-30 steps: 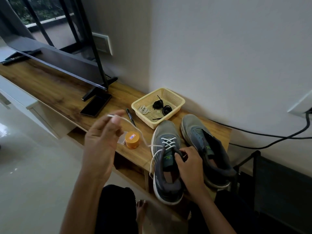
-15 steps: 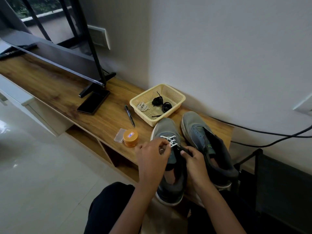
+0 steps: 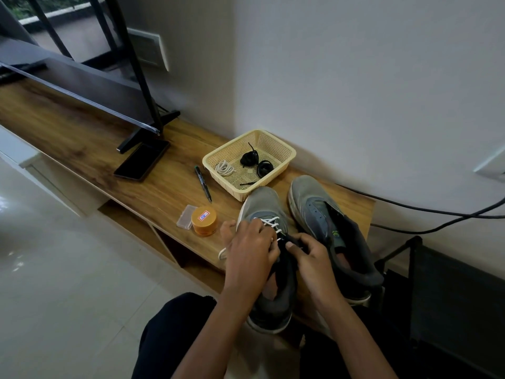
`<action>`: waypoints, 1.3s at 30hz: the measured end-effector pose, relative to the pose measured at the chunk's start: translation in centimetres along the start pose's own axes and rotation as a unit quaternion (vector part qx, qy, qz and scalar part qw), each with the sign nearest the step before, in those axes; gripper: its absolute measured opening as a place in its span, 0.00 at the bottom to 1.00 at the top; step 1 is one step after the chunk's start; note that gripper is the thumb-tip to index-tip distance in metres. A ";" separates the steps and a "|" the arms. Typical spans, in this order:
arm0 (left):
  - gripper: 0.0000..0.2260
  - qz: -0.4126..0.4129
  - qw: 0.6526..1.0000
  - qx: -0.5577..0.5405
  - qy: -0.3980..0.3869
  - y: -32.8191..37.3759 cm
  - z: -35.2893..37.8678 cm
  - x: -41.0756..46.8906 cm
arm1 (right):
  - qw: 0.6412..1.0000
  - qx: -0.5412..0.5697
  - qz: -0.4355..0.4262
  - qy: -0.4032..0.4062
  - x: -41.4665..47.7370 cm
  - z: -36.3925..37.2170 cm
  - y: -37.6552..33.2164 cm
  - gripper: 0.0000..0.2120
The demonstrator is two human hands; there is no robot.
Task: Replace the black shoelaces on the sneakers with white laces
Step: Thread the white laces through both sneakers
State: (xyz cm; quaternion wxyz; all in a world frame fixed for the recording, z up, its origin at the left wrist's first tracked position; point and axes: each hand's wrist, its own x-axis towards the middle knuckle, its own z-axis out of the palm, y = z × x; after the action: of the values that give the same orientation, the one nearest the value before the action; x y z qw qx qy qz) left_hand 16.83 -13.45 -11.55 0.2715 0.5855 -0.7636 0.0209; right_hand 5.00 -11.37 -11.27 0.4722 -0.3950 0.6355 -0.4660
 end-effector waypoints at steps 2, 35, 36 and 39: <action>0.03 0.005 1.000 -0.011 0.004 -0.3 0.2 -0.1 | 1.000 -0.012 -0.009 -0.003 0.0 0.0 0.1 0.09; 0.14 -0.012 0.998 -0.053 -0.011 -0.3 1.5 -0.5 | 0.998 0.022 -0.044 -0.031 -0.1 0.0 0.1 0.11; 0.13 -0.013 0.998 -0.061 -0.009 -0.4 1.6 -0.5 | 0.998 0.015 -0.051 -0.032 -0.1 0.1 0.3 0.10; 0.13 -0.019 0.995 -0.094 0.003 -0.7 1.8 -0.6 | 0.996 -0.013 -0.080 -0.031 -0.3 0.3 0.4 0.10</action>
State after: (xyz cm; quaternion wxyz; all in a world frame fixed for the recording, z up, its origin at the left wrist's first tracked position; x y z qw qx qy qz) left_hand 16.82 -13.80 -13.51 0.3278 0.5716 -0.7502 -0.0544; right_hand 5.34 -11.09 -11.65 0.4475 -0.4646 0.5933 -0.4814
